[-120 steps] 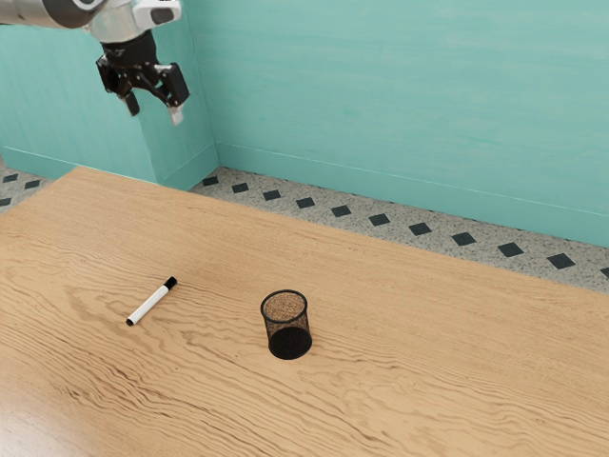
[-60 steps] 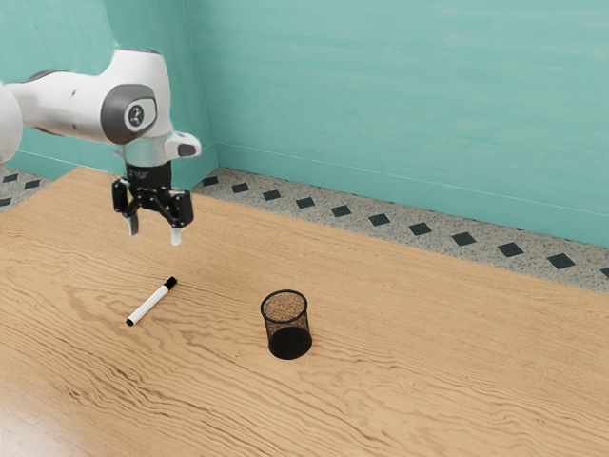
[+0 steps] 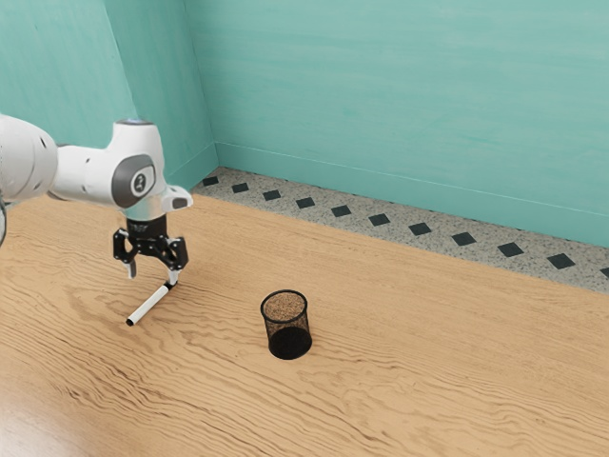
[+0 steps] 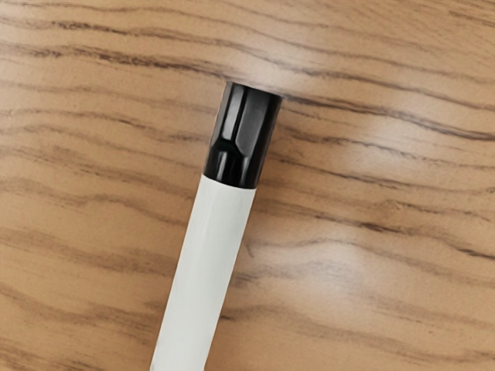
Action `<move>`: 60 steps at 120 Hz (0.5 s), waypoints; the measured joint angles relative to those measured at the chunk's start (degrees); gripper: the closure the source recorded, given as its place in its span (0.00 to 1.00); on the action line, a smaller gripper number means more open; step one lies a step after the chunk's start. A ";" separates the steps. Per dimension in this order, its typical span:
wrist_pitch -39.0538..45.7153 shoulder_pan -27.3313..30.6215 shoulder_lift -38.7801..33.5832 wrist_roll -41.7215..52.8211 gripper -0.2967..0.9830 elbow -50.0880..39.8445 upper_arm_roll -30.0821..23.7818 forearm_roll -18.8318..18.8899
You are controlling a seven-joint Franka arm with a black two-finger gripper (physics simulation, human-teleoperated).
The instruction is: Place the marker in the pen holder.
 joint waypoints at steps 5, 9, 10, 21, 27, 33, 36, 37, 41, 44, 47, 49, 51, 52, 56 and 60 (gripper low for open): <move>1.06 0.16 0.79 0.10 0.23 0.05 0.02 -0.04; 1.89 0.64 1.51 0.22 0.24 0.12 0.05 -0.13; 2.10 0.75 1.69 0.25 0.24 0.14 0.05 -0.15; 3.97 1.32 2.91 0.59 0.24 0.24 0.07 -0.31; 4.74 1.39 3.33 0.76 0.24 0.25 0.08 -0.36; 5.79 1.42 3.80 0.93 0.24 0.21 0.08 -0.36; 6.28 1.43 4.03 1.03 0.24 0.20 0.07 -0.37; 6.43 1.43 4.08 1.06 0.24 0.19 0.07 -0.38; 6.98 1.43 4.28 1.18 0.24 0.19 0.07 -0.46; 7.34 1.43 4.39 1.27 0.24 0.18 0.07 -0.54; 7.66 1.43 4.54 1.35 0.24 0.18 0.08 -0.64; 7.85 1.43 4.63 1.40 0.24 0.18 0.08 -0.73; 8.03 1.44 4.71 1.45 0.24 0.17 0.08 -0.84; 8.11 1.44 4.74 1.48 0.24 0.17 0.08 -0.89; 8.41 1.44 4.83 1.58 0.24 0.15 0.08 -1.06; 8.67 1.44 4.90 1.67 0.24 0.12 0.05 -1.18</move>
